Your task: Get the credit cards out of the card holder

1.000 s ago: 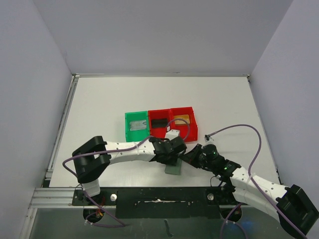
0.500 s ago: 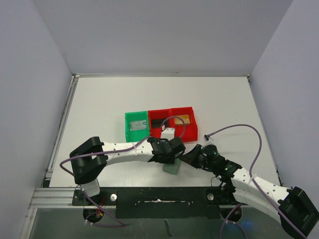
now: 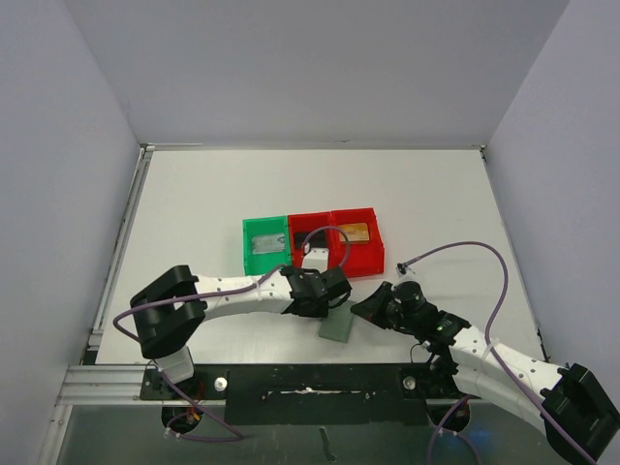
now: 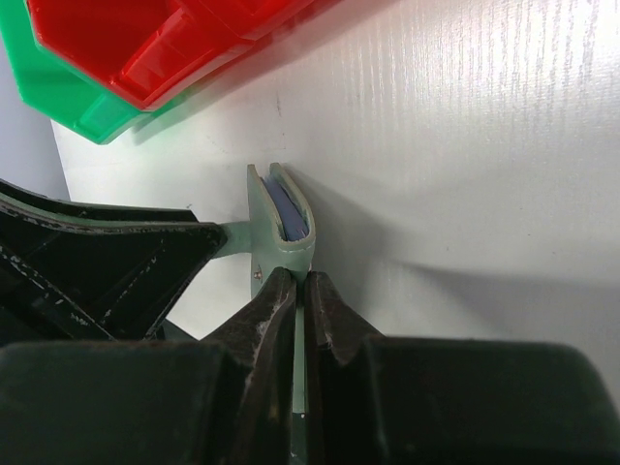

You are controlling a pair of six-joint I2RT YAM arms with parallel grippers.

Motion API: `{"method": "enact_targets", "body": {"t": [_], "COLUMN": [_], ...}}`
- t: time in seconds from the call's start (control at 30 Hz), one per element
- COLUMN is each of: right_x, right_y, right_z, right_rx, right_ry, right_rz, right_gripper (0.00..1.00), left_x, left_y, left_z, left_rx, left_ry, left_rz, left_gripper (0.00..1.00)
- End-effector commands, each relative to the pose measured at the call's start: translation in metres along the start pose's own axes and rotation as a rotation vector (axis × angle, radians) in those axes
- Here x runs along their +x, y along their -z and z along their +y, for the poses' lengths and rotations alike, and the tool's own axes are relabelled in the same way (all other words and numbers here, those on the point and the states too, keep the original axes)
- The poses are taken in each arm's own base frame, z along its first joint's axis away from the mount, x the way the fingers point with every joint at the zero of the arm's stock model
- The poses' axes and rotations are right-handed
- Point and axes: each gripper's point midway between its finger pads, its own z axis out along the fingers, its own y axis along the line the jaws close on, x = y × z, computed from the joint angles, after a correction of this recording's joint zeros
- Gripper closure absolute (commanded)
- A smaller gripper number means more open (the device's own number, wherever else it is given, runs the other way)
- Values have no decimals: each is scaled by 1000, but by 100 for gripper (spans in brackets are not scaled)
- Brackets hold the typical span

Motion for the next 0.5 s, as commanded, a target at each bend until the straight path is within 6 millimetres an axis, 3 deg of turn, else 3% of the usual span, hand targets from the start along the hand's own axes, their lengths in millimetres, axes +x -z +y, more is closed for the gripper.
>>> {"method": "enact_targets", "body": {"t": [0.0, 0.27, 0.47], "right_x": [-11, -11, -11], "right_y": [3, 3, 4], "right_z": [25, 25, 27], "right_rx": [-71, -74, -82], "right_ry": [19, 18, 19], "right_rz": [-27, -30, -27], "right_gripper": [100, 100, 100], "left_x": [-10, -7, -10], "left_y": [16, 15, 16], "left_z": [-30, -32, -33], "left_rx": [195, 262, 304], "left_ry": [45, 88, 104], "left_rz": [-16, 21, 21], "left_gripper": [65, 66, 75]}}
